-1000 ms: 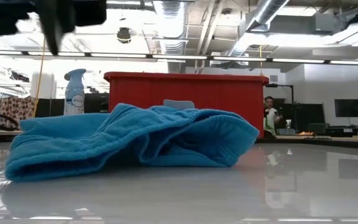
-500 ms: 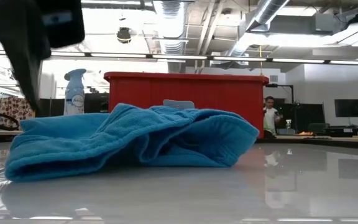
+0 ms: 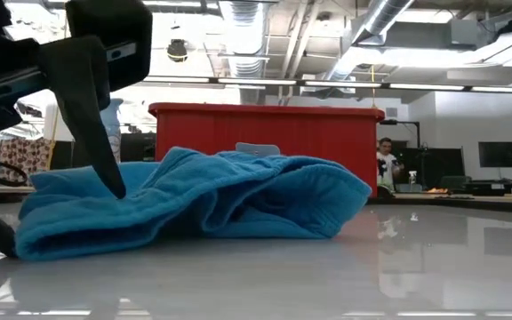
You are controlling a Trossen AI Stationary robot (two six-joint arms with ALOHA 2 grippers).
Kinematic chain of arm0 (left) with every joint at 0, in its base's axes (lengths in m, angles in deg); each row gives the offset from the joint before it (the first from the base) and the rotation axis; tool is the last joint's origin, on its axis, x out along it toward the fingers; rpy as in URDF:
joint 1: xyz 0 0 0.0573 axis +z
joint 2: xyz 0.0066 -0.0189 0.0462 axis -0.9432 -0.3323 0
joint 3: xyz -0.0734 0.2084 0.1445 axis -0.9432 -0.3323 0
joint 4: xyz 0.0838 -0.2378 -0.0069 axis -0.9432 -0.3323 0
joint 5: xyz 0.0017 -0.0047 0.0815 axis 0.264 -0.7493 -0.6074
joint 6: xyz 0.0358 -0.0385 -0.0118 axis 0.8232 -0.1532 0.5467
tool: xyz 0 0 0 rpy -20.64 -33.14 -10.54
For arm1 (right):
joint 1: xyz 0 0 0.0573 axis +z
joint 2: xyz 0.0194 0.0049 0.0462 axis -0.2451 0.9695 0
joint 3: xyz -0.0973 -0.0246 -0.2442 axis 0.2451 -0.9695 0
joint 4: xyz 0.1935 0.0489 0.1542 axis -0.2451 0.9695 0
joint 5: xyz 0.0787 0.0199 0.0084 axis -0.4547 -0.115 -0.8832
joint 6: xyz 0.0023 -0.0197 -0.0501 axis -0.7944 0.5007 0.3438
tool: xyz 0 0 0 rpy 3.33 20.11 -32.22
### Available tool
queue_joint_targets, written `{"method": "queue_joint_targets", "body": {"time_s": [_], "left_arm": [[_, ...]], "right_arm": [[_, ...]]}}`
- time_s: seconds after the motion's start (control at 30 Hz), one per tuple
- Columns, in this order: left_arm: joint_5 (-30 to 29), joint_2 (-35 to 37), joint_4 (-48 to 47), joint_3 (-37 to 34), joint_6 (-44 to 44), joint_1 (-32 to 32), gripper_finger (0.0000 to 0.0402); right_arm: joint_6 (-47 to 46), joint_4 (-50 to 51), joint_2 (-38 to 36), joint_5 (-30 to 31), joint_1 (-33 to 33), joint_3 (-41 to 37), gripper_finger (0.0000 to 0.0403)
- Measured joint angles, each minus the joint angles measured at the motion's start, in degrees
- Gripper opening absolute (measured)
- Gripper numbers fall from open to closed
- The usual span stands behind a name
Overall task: Fold laundry
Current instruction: Fold the blue shorts
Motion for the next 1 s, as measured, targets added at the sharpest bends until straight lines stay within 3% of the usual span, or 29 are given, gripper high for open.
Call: {"method": "queue_joint_targets", "body": {"time_s": [0.13,0.37,0.6,1.0], "left_arm": [[-1.88,-0.18,-1.52,0.00,-1.75,0.57,0.0171],[-5.93,-0.40,-9.27,2.41,-5.94,2.32,0.0019],[-9.43,-0.39,-22.67,10.01,-13.60,5.18,0.0005],[-6.17,-0.17,-35.50,17.66,-21.66,9.25,0.0005]], "right_arm": [[-2.54,0.59,0.00,4.22,2.07,-0.12,0.0198],[-10.85,0.80,-0.07,9.47,4.82,-7.30,0.0198],[-24.49,-4.32,0.02,10.53,5.45,-27.78,0.0198],[-41.25,-38.19,0.02,20.57,5.74,-61.89,0.0198]]}}
